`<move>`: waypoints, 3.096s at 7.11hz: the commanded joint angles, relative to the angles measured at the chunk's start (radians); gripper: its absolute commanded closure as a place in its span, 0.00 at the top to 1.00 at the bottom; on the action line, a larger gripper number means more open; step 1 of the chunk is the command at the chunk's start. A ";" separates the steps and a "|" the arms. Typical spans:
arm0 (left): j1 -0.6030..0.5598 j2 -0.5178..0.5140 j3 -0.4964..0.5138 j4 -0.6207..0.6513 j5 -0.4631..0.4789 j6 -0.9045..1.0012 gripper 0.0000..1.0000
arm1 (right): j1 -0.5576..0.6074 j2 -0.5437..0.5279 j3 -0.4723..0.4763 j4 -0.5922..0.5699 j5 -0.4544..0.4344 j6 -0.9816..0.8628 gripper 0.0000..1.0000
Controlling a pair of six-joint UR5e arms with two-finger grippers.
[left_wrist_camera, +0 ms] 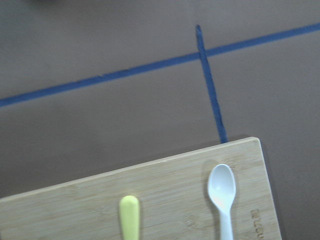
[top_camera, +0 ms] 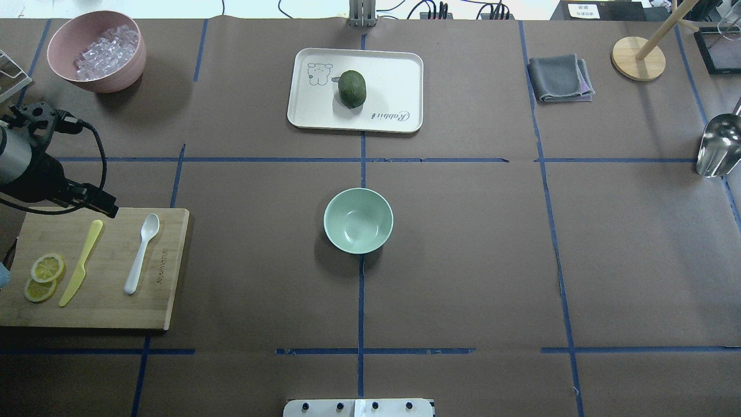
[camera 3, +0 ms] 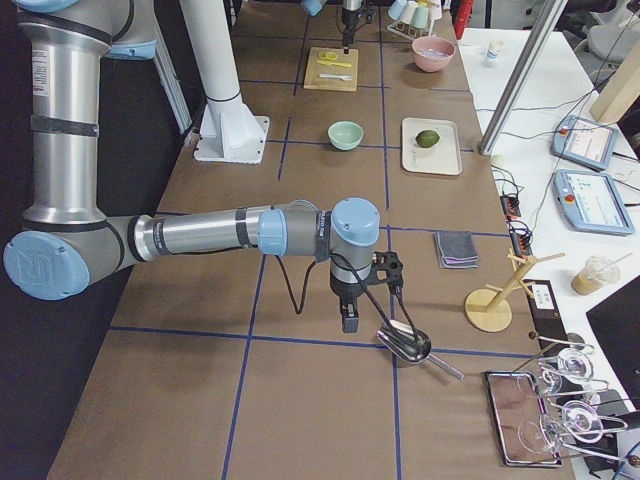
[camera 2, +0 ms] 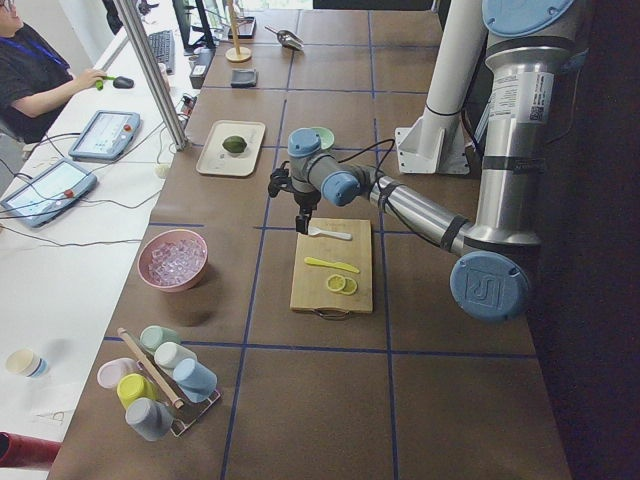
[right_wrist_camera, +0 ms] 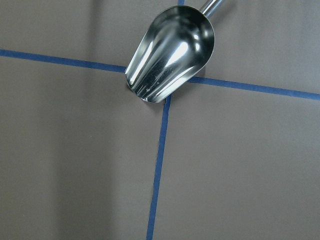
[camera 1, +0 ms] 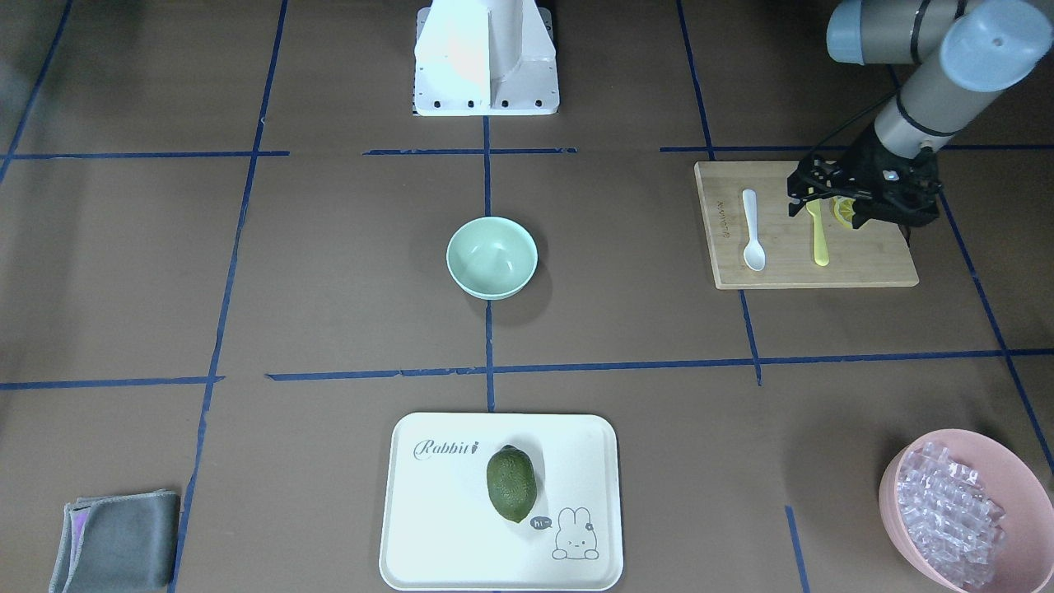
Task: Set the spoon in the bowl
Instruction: 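Move the left gripper over the white spoon on the cutting board, then lower the left gripper and close it on the white spoon's handle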
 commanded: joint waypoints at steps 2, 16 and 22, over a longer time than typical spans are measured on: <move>0.104 0.004 0.036 -0.094 0.109 -0.196 0.98 | 0.000 0.000 0.002 0.000 0.000 -0.003 1.00; 0.217 0.005 0.108 -0.208 0.177 -0.220 0.47 | 0.001 0.001 0.001 0.000 0.000 0.004 1.00; 0.217 0.005 0.109 -0.208 0.174 -0.220 0.09 | -0.001 0.001 0.001 0.000 0.000 0.004 1.00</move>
